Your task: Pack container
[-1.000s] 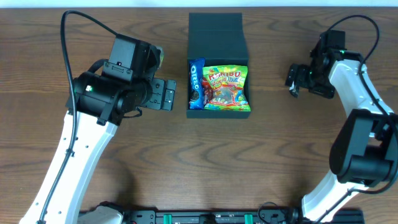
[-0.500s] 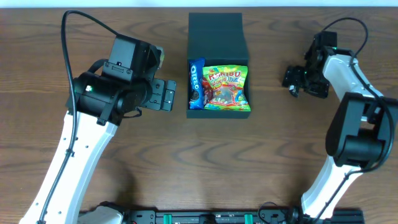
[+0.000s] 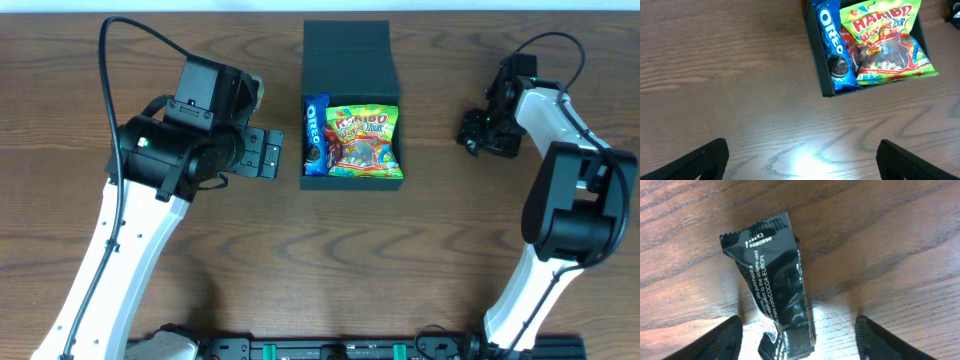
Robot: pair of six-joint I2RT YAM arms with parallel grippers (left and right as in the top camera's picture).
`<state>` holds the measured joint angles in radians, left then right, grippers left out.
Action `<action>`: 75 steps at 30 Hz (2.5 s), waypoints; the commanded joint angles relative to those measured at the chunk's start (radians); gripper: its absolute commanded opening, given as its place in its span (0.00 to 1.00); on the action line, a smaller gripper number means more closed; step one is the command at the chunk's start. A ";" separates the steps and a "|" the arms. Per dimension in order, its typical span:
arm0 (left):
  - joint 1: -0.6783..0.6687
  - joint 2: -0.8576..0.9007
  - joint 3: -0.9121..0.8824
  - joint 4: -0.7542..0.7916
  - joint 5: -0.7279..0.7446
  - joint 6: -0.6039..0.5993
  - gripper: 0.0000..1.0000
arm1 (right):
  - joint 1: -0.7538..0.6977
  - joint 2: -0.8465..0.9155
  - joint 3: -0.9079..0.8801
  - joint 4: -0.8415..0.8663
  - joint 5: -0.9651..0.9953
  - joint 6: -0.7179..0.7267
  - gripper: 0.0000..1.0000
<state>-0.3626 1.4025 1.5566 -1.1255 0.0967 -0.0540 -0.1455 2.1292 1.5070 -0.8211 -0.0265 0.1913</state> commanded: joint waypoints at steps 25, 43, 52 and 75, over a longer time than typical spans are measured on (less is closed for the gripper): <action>-0.001 0.003 0.011 -0.008 -0.019 0.033 0.95 | 0.009 -0.016 0.049 -0.021 -0.100 -0.006 0.01; 0.005 0.003 0.011 -0.050 -0.014 0.032 0.95 | 0.285 -0.482 0.084 -0.235 -0.314 0.156 0.01; 0.034 0.003 0.011 -0.075 -0.010 0.032 0.95 | 0.584 -0.430 0.084 -0.143 -0.200 0.300 0.01; 0.049 0.003 0.011 -0.108 -0.010 0.032 0.95 | 0.680 -0.131 0.084 -0.044 -0.060 0.534 0.01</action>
<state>-0.3206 1.4025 1.5566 -1.2304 0.0898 -0.0429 0.5270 1.9961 1.5883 -0.8722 -0.0994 0.7082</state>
